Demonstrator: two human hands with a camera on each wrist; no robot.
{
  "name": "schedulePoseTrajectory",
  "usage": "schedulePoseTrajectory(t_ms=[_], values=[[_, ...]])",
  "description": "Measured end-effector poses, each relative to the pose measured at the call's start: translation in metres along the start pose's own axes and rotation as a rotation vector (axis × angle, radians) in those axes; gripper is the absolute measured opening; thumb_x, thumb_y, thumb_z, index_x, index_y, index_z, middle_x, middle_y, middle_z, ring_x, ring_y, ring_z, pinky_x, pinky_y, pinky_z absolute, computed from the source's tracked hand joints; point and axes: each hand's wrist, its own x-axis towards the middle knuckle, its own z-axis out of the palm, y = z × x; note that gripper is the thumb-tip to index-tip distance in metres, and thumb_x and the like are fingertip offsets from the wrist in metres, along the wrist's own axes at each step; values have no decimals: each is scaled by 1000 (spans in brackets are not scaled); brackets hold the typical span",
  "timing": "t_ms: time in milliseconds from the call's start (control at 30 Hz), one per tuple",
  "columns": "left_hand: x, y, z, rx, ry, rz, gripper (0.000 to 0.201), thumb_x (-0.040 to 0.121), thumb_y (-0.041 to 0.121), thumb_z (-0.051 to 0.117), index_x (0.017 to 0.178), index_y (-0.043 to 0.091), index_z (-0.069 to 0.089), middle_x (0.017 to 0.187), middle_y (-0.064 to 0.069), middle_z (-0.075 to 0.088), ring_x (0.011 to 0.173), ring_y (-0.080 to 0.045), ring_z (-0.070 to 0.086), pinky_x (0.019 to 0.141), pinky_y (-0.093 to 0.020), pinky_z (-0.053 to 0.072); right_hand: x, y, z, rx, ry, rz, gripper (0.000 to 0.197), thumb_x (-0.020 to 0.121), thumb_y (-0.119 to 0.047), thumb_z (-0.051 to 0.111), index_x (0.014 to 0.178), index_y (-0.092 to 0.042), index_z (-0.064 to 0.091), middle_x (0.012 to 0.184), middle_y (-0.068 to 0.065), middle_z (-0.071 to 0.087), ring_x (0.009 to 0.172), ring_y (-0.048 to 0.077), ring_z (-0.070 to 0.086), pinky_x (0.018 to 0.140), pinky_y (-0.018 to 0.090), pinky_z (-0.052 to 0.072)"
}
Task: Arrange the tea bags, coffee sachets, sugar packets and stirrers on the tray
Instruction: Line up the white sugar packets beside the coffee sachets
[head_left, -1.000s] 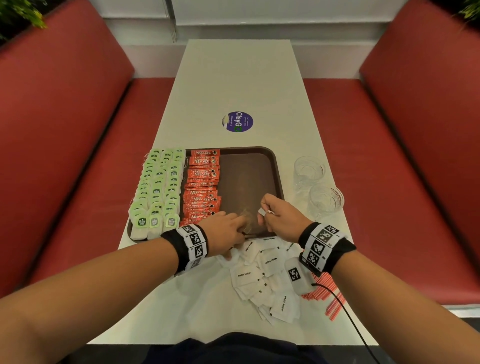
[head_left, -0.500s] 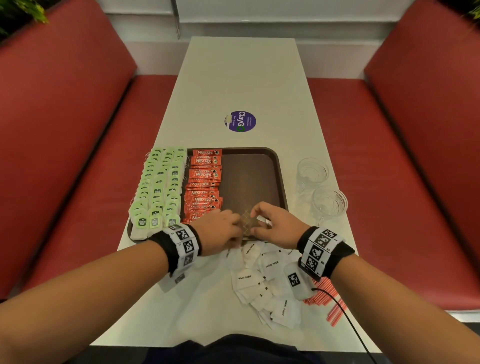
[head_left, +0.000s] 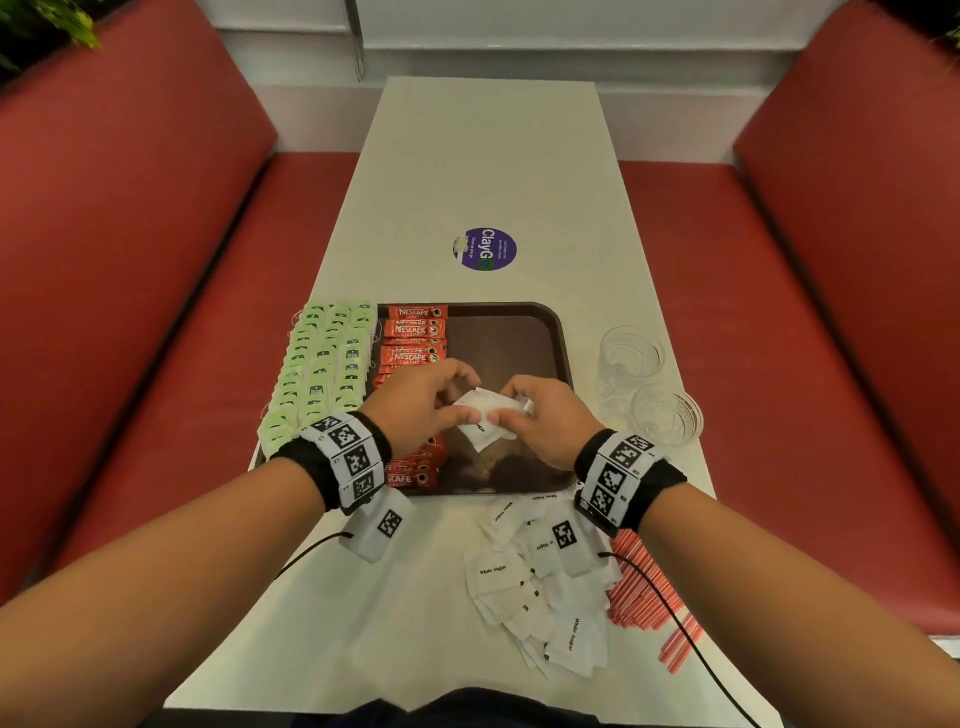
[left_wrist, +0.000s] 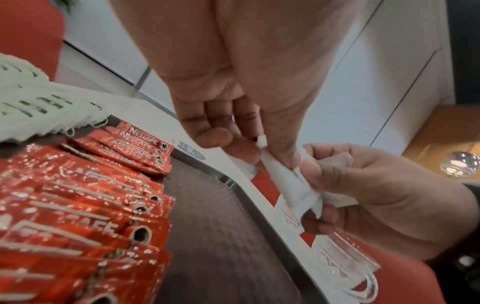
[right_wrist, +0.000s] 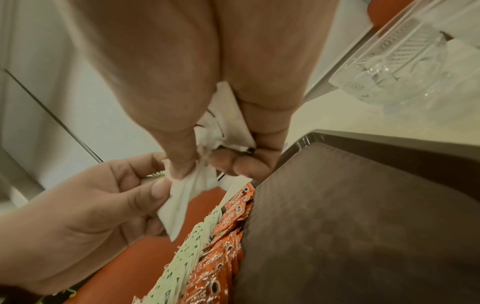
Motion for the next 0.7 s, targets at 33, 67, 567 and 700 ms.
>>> schedulePoseTrajectory(t_ms=[33, 67, 567, 700], values=[[2, 0, -1, -14, -1, -18, 31, 84, 30, 78, 107, 37, 59, 78, 10, 66, 71, -5, 62, 73, -28, 53, 2, 1, 0, 8, 21, 16, 16, 91, -34, 70, 89, -21, 61, 84, -5, 64, 72, 8, 57, 59, 22, 42], [4, -1, -2, -10, -2, -35, 32, 83, 29, 78, 107, 37, 59, 78, 10, 66, 71, -5, 61, 72, -27, 53, 3, 3, -1, 18, 49, 31, 18, 90, -35, 71, 88, -21, 60, 82, -6, 63, 71, 8, 56, 59, 22, 40], [143, -41, -4, 170, 189, -304, 40, 87, 23, 73, 122, 25, 54, 116, -4, 65, 101, -24, 64, 90, -38, 52, 32, 32, -13, 167, 211, 116, 9, 99, -33, 59, 98, -24, 61, 78, -8, 60, 76, 19, 60, 79, 45, 57], [179, -47, -10, 311, 166, -336, 44, 85, 31, 75, 122, 23, 55, 119, -6, 63, 105, -29, 62, 92, -41, 51, 34, 30, -17, 173, 219, 104, 12, 99, -30, 59, 101, -20, 63, 78, -9, 61, 76, 18, 60, 79, 46, 57]])
